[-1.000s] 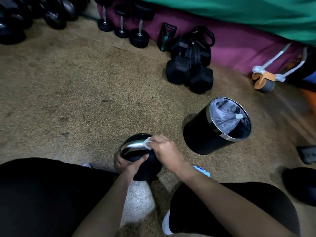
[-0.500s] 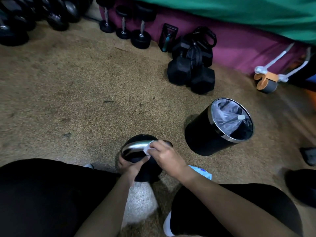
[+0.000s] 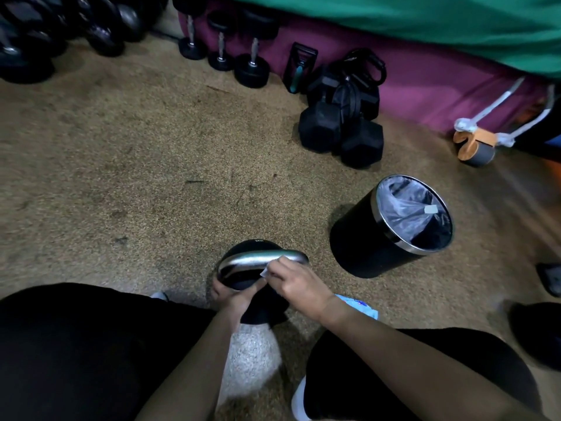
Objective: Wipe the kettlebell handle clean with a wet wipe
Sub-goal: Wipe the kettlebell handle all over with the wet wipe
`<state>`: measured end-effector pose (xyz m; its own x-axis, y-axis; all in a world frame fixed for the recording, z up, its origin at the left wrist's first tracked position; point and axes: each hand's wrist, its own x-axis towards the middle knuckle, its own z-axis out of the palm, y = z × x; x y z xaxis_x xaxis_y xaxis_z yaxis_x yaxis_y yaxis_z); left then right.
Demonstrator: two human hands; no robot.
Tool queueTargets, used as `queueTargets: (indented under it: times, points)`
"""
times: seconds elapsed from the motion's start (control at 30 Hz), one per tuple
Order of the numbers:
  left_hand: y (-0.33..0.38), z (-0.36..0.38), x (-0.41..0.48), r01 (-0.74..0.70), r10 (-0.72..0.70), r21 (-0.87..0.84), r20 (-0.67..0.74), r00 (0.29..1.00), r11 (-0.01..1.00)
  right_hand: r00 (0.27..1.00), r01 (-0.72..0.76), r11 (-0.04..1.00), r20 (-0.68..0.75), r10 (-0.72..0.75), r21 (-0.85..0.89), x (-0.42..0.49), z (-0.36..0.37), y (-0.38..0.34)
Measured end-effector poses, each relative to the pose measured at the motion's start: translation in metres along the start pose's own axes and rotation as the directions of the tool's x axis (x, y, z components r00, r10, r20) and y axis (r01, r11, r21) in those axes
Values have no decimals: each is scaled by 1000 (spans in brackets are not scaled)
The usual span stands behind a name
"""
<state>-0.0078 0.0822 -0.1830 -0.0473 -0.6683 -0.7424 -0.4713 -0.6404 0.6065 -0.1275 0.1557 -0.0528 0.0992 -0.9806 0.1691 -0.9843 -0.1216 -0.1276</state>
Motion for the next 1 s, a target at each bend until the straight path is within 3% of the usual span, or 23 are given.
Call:
queueTargets:
  times: [0.23,0.4,0.6,0.83,1.0]
  points:
    - [0,2,5,-3,4,-17,22,1000,1000,991,128,992,42,-127,-19,8,-8,1]
    - [-30,13,36,-48,47,-33,-7,999,998,998,53,997,16,-54,55,8,-22,10]
    - [-10,0,8,-60,61,-53,28,998,997,997,38,994,64,-45,104,8,-24,9]
    - [-5,-1,2,-51,52,-40,23,998,998,992,-97,977,98,80,190,25,-28,20]
    - [-8,2,8,-62,64,-62,33,997,996,989,-63,972,145,31,226,26,-30,15]
